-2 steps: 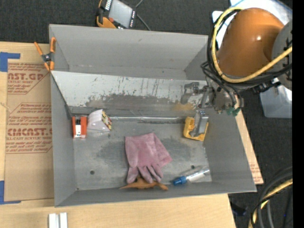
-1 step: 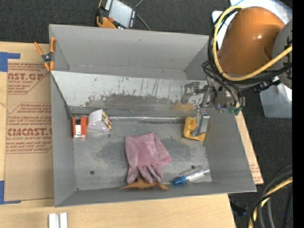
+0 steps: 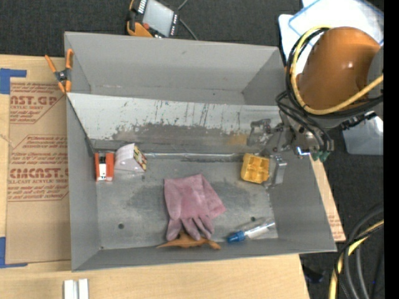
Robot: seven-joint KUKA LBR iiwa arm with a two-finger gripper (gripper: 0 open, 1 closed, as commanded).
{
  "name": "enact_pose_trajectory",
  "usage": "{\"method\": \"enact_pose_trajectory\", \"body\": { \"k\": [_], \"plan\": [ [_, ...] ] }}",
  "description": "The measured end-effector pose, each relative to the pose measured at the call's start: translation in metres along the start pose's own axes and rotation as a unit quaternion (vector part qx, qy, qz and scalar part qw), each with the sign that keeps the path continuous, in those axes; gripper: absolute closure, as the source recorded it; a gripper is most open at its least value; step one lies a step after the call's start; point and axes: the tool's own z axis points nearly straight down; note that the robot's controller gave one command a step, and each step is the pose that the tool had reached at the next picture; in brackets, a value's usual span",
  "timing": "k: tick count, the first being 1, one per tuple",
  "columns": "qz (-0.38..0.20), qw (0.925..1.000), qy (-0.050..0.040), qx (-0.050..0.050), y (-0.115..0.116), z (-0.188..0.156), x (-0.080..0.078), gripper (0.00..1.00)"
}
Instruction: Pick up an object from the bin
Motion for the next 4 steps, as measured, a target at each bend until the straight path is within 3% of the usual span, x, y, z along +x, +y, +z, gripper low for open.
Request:
{"method": "enact_pose_trajectory", "body": {
  "k": [1,2,3,4],
  "plan": [
    [0.012,0.9999,-0.0036,0.001,0.012,0.012,-0.004,0.0],
    [-0.127,0.9919,-0.0045,0.001,0.052,0.066,0.005,0.0],
    [-0.034,0.9994,-0.0059,0.0,0.015,0.052,-0.02,0.0],
    [-0.218,0.976,-0.0017,-0.002,0.063,0.11,-0.011,0.0]
  ]
}}
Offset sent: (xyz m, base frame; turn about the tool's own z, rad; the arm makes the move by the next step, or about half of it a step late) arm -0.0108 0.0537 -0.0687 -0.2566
